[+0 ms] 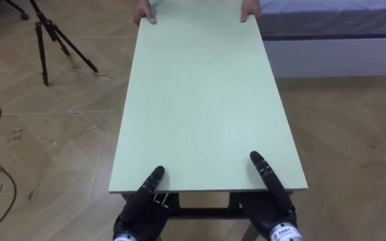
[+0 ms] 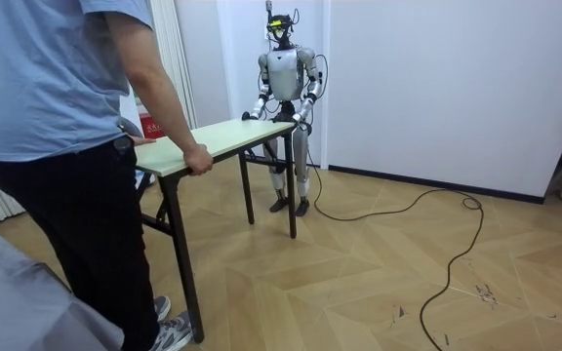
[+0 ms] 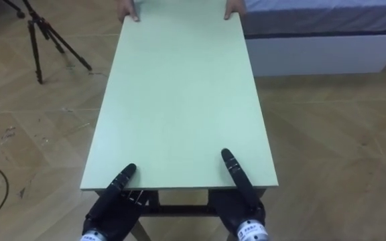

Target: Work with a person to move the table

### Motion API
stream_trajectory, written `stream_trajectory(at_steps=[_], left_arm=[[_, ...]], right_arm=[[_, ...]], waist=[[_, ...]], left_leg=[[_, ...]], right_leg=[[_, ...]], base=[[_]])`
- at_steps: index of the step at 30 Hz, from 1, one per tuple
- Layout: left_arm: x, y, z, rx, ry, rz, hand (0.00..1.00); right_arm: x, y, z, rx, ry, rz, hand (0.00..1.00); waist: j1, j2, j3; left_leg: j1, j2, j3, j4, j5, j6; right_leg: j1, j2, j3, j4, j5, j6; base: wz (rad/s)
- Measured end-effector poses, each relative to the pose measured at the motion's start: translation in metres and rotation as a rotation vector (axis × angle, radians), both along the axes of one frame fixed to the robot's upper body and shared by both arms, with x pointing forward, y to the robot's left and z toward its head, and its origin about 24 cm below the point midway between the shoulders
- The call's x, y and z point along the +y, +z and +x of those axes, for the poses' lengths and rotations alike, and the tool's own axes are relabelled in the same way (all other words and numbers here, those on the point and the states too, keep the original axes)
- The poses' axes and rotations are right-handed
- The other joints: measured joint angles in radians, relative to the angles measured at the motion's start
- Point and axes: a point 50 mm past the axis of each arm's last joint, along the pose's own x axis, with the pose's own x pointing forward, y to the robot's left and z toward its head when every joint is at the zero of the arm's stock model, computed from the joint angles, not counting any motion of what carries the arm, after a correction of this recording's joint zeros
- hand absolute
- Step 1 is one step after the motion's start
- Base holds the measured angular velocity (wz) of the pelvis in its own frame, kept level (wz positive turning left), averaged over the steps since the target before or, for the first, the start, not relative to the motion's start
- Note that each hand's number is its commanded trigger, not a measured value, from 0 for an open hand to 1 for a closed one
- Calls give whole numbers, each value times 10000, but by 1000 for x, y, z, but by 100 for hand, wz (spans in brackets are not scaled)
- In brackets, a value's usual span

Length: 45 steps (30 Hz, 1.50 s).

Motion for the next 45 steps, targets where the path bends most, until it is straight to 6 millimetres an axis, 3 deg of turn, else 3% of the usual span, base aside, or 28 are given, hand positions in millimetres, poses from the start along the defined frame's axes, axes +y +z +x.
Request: stream_trajectory(at_steps=[12,28,38,45], left_arm=[[1,-2,-1,-42,-45,494,100],[4,1,10,-385,-15,1045,100],[4,2,4,-517,-181,1282,100],[3,8,5,-860,-177,1324,100]], right_arm=[[4,0,1,140,67,-432,100],[8,6,11,-252,59,-435,100],[5,7,9,-333,43,-623,100],[5,13,10,-495,9,-613,100]], waist=[[1,-104,0],[-10,-59,1],[66,-4,-45],[141,-145,-3]], left_leg=[[0,-3,20,48,4,0],[9,-3,33,39,3,-1],[180,-2,11,1,7,-6],[172,-3,36,-38,6,-6]], right_leg=[[3,-6,85,-7,-2,3],[-2,1,127,-16,-2,3],[38,-3,154,25,-4,6],[17,-3,159,18,-6,8]], base=[[0],[0],[-2],[0]])
